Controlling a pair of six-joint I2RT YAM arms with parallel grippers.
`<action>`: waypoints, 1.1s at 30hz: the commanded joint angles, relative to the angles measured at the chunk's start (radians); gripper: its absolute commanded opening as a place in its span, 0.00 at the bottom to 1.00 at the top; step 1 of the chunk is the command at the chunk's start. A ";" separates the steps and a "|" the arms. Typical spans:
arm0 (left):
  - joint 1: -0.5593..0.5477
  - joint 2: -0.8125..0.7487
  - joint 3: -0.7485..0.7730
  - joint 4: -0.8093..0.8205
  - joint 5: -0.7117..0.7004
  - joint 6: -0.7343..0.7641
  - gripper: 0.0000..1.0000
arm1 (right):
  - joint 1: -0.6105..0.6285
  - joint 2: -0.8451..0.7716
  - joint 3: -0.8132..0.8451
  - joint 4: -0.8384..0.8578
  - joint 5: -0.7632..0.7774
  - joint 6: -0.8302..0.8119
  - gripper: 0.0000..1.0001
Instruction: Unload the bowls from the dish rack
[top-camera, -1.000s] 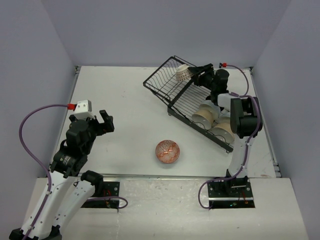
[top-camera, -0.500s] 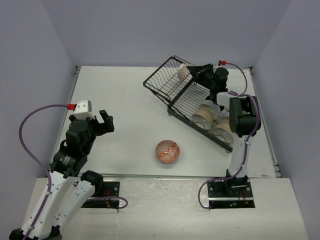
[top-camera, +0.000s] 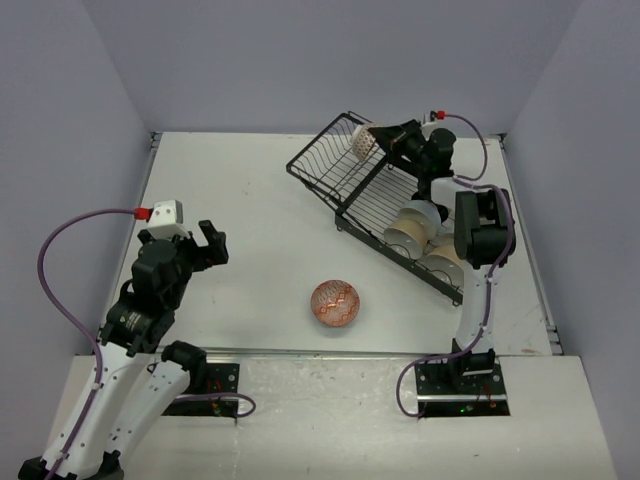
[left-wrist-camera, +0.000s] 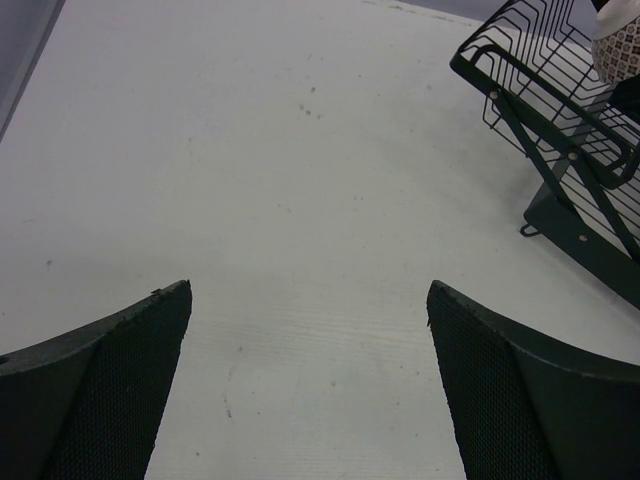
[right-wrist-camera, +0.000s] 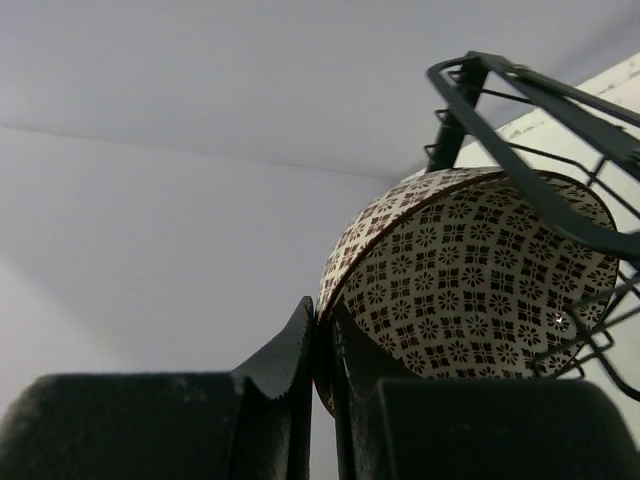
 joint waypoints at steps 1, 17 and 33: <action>0.007 -0.002 -0.003 0.040 0.004 0.029 1.00 | 0.002 -0.068 0.107 0.074 -0.086 -0.079 0.00; 0.030 0.020 0.003 0.029 -0.026 0.018 1.00 | 0.085 -0.318 0.144 -0.156 -0.295 -0.577 0.00; 0.050 0.043 0.081 -0.021 -0.046 -0.106 1.00 | 0.832 -0.823 -0.204 -1.160 0.734 -1.665 0.00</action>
